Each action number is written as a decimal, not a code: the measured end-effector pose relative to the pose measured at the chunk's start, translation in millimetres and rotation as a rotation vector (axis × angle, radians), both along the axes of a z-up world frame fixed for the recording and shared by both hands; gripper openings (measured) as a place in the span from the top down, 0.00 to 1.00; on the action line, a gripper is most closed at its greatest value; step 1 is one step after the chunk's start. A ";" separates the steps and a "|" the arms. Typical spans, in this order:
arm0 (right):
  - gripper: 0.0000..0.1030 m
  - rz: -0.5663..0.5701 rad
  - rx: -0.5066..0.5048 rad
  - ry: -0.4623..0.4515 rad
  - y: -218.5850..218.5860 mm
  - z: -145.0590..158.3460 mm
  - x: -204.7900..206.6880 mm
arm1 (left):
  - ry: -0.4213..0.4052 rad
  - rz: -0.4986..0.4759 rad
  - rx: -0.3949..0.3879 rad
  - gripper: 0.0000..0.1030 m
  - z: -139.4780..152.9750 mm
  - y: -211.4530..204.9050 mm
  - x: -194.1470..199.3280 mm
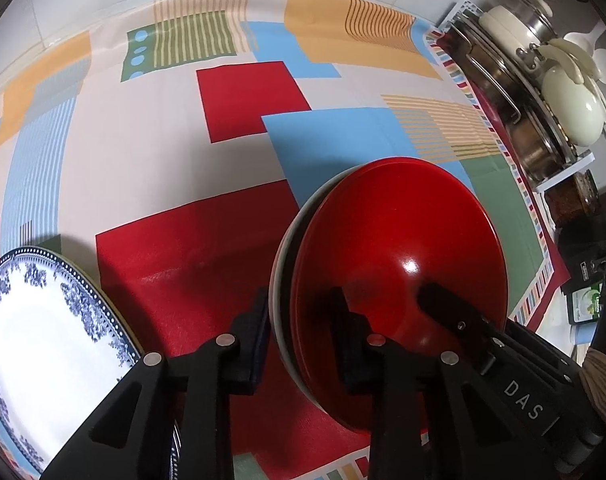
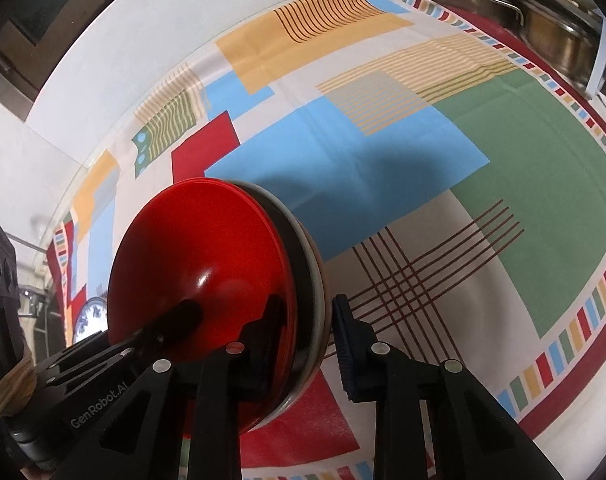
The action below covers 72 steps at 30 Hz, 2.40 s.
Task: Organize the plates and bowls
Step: 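Lift the bowl stack with both tools and carry it over the blue-and-white plate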
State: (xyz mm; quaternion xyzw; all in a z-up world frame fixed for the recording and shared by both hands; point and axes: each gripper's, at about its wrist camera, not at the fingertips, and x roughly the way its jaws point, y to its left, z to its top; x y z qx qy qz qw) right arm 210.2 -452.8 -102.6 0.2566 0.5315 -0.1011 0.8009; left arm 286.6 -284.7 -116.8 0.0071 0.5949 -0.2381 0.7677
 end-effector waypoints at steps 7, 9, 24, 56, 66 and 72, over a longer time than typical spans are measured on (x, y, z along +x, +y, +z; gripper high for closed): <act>0.74 -0.003 0.015 0.008 -1.7 -0.5 -0.3 | 0.005 0.033 0.018 0.74 1.0 0.0 -4.7; 0.74 0.003 0.015 0.011 -1.4 -0.4 -0.3 | 0.005 0.043 0.015 0.74 2.5 1.4 -6.6; 0.74 0.114 -0.006 -0.062 29.3 36.4 -5.1 | -0.072 0.192 -0.019 0.74 44.2 54.0 -31.8; 0.74 0.365 0.008 -0.150 216.6 79.8 9.3 | -0.133 0.427 -0.028 0.74 69.7 248.0 -57.4; 0.74 0.394 0.021 -0.101 241.3 64.6 17.1 | -0.087 0.452 -0.021 0.74 50.5 266.7 -54.3; 0.74 0.392 0.024 -0.067 243.2 52.9 22.2 | -0.055 0.451 -0.013 0.74 36.3 265.5 -48.9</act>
